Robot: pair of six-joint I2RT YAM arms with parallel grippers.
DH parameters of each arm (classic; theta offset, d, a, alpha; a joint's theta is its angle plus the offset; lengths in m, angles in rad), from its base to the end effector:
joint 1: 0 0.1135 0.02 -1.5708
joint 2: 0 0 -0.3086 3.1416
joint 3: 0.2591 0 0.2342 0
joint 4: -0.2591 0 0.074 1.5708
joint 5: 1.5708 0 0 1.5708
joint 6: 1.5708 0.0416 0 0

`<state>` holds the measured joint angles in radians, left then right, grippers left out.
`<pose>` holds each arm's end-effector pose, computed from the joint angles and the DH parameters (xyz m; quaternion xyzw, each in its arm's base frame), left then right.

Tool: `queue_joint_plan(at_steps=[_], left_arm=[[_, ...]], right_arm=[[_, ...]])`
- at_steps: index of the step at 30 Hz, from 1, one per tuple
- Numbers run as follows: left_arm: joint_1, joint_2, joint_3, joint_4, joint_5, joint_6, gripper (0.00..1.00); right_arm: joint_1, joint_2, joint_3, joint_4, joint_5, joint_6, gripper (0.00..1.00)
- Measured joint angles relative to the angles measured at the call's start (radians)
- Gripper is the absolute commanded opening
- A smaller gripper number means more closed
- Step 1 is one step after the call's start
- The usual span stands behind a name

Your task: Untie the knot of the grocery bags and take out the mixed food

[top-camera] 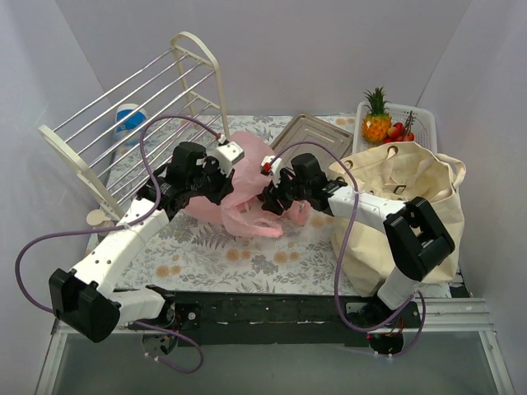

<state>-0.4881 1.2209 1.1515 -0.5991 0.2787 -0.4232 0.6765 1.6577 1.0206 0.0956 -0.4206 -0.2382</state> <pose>0.2010 -0.1197 0.3769 0.0894 0.8888 -0.3023 0.3327 0.2704 0.2389 0.2768 -0.4681 0.7184 0.2820 0.4304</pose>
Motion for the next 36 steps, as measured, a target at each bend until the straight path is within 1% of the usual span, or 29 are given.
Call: queue_joint_plan(at_steps=[6, 7, 8, 10, 11, 13, 15, 22, 27, 28, 29, 31, 33, 36], left_arm=[[0.000, -0.007, -0.041, 0.000, 0.014, -0.001, 0.00], [0.000, -0.003, -0.047, 0.001, 0.014, -0.002, 0.05], [0.000, 0.002, -0.050, 0.001, 0.014, -0.003, 0.21], [0.000, 0.015, -0.052, 0.001, 0.014, -0.003, 0.31], [0.000, 0.021, -0.052, 0.002, 0.014, -0.005, 0.38], [0.000, 0.031, -0.052, 0.002, 0.016, -0.006, 0.44], [0.000, 0.036, -0.052, 0.002, 0.016, -0.004, 0.48], [0.000, 0.040, -0.053, 0.006, 0.016, -0.005, 0.48], [0.000, 0.052, -0.053, 0.010, 0.016, -0.004, 0.48], [0.000, 0.053, -0.053, 0.009, 0.016, -0.004, 0.48], [0.000, 0.054, -0.053, 0.010, 0.017, -0.004, 0.48], [0.000, 0.054, -0.053, 0.010, 0.017, -0.004, 0.48], [0.000, 0.055, -0.053, 0.009, 0.018, -0.004, 0.48], [0.000, 0.057, -0.053, 0.007, 0.017, -0.004, 0.48]], right_arm=[[0.005, 0.048, 0.025, 0.021, 0.025, 0.021, 0.68], [0.005, 0.056, 0.029, 0.023, 0.033, 0.023, 0.68], [0.006, 0.062, 0.033, 0.025, 0.040, 0.023, 0.68], [0.006, 0.079, 0.047, 0.029, 0.061, 0.025, 0.70], [0.006, 0.085, 0.053, 0.032, 0.070, 0.025, 0.71], [0.007, 0.100, 0.069, 0.037, 0.092, 0.024, 0.73], [0.007, 0.111, 0.083, 0.040, 0.113, 0.021, 0.75], [0.006, 0.146, 0.118, 0.053, 0.193, -0.027, 0.77], [0.003, 0.217, 0.171, 0.066, 0.221, -0.049, 0.78], [0.002, 0.237, 0.189, 0.064, 0.224, -0.052, 0.82], [0.001, 0.260, 0.212, 0.066, 0.224, -0.054, 0.89], [-0.002, 0.314, 0.269, 0.066, 0.219, -0.053, 0.92], [-0.002, 0.369, 0.326, 0.072, 0.210, -0.055, 0.92], [-0.003, 0.444, 0.403, 0.074, 0.201, -0.056, 0.83]])
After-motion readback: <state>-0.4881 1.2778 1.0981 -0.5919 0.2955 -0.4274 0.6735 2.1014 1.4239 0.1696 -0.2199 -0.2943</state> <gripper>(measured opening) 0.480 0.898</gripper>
